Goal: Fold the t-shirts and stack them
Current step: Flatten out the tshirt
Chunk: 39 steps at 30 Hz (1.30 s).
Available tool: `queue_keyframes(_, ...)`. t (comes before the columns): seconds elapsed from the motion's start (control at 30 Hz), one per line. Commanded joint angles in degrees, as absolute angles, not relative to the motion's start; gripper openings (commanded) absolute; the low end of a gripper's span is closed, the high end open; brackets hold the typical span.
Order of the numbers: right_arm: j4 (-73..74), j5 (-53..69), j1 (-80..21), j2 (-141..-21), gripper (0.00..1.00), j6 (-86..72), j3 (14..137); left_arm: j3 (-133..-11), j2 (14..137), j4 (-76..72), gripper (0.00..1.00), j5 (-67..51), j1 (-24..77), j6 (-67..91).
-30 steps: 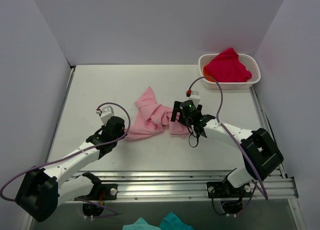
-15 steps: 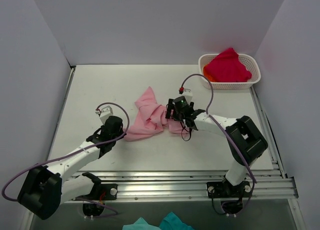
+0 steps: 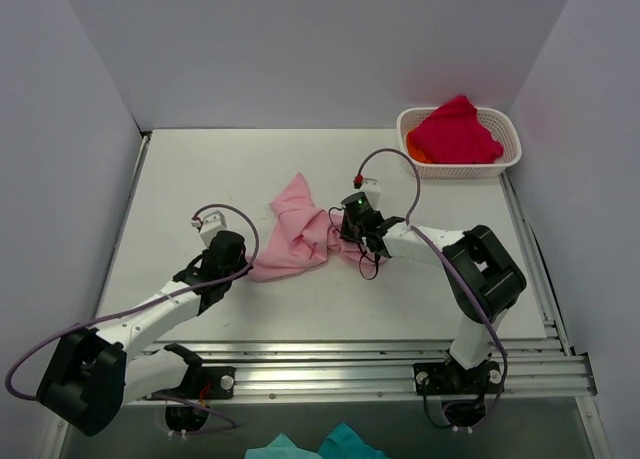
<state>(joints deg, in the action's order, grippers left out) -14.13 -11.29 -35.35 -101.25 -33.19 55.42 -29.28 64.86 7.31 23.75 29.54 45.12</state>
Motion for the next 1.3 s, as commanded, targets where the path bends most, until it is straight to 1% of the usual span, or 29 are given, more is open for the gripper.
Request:
queue_keyframes(0.0,-12.9,-14.3,-35.8,-100.8,0.2,-32.8,57.3,-29.4,65.0,4.8,0.02,23.7,29.2,44.4)
queue_keyframes(0.17,-10.0,-19.4,-36.4,-97.9,0.18,-32.8,57.3,-29.4,64.8,4.9,0.02,23.8,29.2,44.4)
queue_keyframes(0.27,-8.1,-21.8,-36.7,-95.0,0.13,-32.8,57.0,-29.4,64.0,5.4,0.02,23.8,29.3,44.5)
queue_keyframes(0.33,-5.9,-24.2,-37.0,-93.5,0.01,-33.0,57.3,-29.4,63.3,6.0,0.02,24.0,29.3,44.5)
queue_keyframes(0.37,-5.0,-25.1,-37.2,-92.0,0.0,-33.1,57.4,-29.6,62.3,6.5,0.02,24.0,29.3,44.5)
queue_keyframes(0.5,-0.4,-30.0,-38.1,-88.6,0.0,-34.2,59.2,-30.2,58.4,9.1,0.02,24.1,29.4,44.6)
queue_keyframes(0.67,5.2,-33.0,-39.5,-82.9,0.0,-34.6,59.7,-31.2,51.2,13.6,0.02,24.9,29.9,44.6)
queue_keyframes(0.83,9.0,-35.2,-40.8,-78.1,0.0,-35.2,59.2,-33.2,47.1,18.4,0.02,25.7,30.2,44.8)
queue_keyframes(0.93,10.5,-35.6,-41.2,-74.1,0.06,-35.2,58.6,-34.4,44.8,20.6,0.02,26.4,30.5,44.8)
queue_keyframes(1.0,11.0,-35.9,-41.5,-72.3,0.14,-35.3,57.3,-34.9,43.3,22.0,0.02,27.0,30.6,44.6)
queue_keyframes(1.07,11.1,-35.9,-41.6,-69.4,0.15,-35.2,55.7,-35.9,42.0,22.9,0.02,27.3,30.7,44.6)
queue_keyframes(1.13,11.4,-36.2,-41.6,-67.1,0.18,-35.0,55.2,-36.4,41.2,23.9,0.02,27.8,30.7,44.4)
queue_keyframes(1.2,11.7,-36.5,-41.7,-65.9,0.09,-34.5,54.8,-37.6,40.5,25.0,0.02,28.6,30.8,43.9)
queue_keyframes(1.23,11.7,-36.5,-41.7,-65.0,0.01,-34.4,54.8,-38.1,40.3,25.2,0.02,28.7,30.8,43.8)
queue_keyframes(1.27,11.6,-36.3,-41.6,-64.7,0.0,-33.7,54.7,-38.9,39.9,25.5,0.02,28.9,30.8,43.5)
